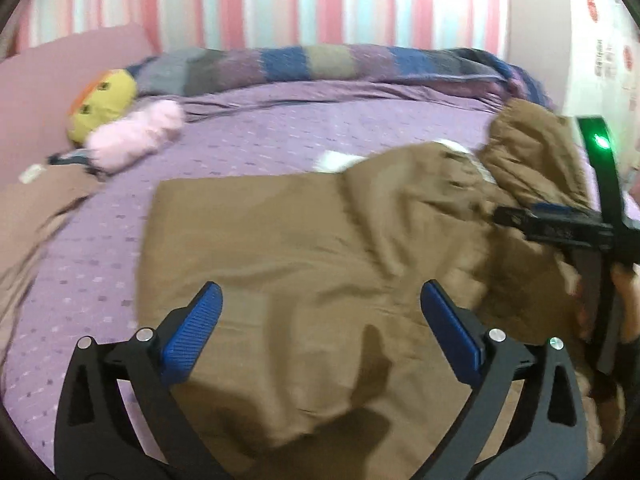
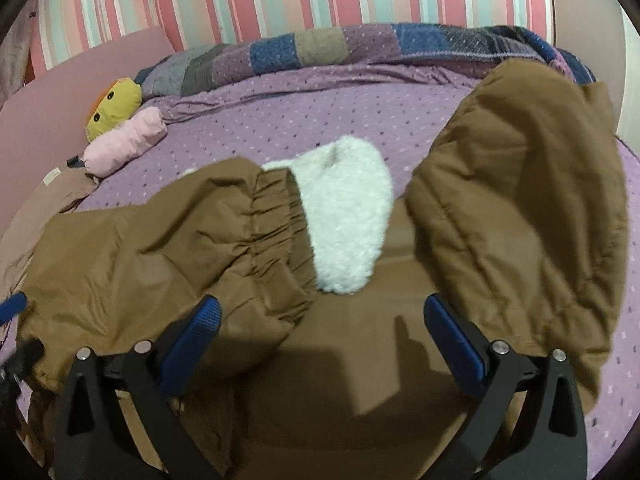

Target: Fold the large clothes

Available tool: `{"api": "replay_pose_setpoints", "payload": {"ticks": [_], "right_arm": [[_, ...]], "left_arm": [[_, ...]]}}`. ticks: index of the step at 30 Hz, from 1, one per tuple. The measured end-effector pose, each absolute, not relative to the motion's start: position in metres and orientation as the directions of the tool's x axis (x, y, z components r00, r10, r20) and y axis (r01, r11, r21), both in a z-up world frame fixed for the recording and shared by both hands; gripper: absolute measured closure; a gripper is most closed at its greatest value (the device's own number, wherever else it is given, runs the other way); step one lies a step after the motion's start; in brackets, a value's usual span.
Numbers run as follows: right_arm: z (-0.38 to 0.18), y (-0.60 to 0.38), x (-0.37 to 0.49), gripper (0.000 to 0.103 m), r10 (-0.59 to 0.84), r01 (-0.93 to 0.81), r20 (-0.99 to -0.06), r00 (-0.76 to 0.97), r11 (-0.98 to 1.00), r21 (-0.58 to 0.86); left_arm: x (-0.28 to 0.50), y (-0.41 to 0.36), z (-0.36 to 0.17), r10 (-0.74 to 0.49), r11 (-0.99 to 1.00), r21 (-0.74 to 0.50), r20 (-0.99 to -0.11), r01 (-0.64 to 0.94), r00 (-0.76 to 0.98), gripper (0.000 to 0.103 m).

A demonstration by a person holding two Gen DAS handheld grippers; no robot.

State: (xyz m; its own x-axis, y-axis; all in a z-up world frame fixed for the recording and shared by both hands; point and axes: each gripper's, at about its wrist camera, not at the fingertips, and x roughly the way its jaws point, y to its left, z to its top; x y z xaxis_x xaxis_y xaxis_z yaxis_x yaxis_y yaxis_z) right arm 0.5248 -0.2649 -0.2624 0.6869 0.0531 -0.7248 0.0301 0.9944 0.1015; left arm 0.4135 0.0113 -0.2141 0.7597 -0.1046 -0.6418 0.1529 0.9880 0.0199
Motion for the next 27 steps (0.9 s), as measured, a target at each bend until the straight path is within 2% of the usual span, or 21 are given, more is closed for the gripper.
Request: {"api": "replay_pose_setpoints", "payload": {"ticks": [3,5,7,9,12,14,16,19,22,27], "right_arm": [[-0.270,-0.260,0.536,0.002,0.103,0.009,-0.719,0.688,0.989,0.150],[-0.274,-0.254,0.540,0.008,0.116,-0.002,-0.712,0.693,0.987,0.159],[-0.274,-0.249,0.540,0.033,0.111,-0.010,-0.702,0.704,0.989,0.147],[-0.273,-0.241,0.541,0.045,0.121,-0.037,-0.691,0.713,0.990,0.135],[-0.272,-0.227,0.542,0.049,0.083,-0.055,-0.689,0.720,0.996,0.063],[-0.271,-0.223,0.543,0.057,0.093,-0.076,-0.684,0.723,0.996,0.055],[-0.270,-0.220,0.541,0.071,0.089,-0.083,-0.682,0.726,0.996,0.041],[-0.266,-0.213,0.536,0.084,0.081,-0.099,-0.678,0.731,0.995,0.012],[-0.258,-0.206,0.526,0.090,0.040,-0.091,-0.676,0.736,0.995,-0.041],[-0.231,-0.204,0.506,0.091,-0.077,-0.019,-0.649,0.757,0.990,-0.140]], "left_arm": [[0.429,0.021,-0.221,-0.010,0.998,0.041,-0.643,0.047,0.766,0.005],[0.434,0.027,-0.227,0.038,0.997,0.080,-0.644,0.018,0.764,0.005],[0.437,0.028,-0.231,0.060,0.996,0.091,-0.649,0.000,0.759,0.005],[0.437,0.026,-0.231,0.072,0.994,0.105,-0.642,-0.006,0.763,0.005],[0.439,0.020,-0.233,0.080,0.994,0.113,-0.635,-0.010,0.769,0.003],[0.442,0.017,-0.236,0.089,0.993,0.116,-0.638,-0.019,0.764,0.003],[0.441,0.016,-0.239,0.098,0.992,0.123,-0.637,-0.025,0.764,0.003],[0.442,0.016,-0.238,0.096,0.993,0.116,-0.634,-0.028,0.768,0.003],[0.443,0.020,-0.236,0.072,0.996,0.081,-0.650,-0.026,0.756,0.003],[0.451,0.026,-0.223,-0.055,0.998,-0.042,-0.716,0.036,0.696,0.003]]}}
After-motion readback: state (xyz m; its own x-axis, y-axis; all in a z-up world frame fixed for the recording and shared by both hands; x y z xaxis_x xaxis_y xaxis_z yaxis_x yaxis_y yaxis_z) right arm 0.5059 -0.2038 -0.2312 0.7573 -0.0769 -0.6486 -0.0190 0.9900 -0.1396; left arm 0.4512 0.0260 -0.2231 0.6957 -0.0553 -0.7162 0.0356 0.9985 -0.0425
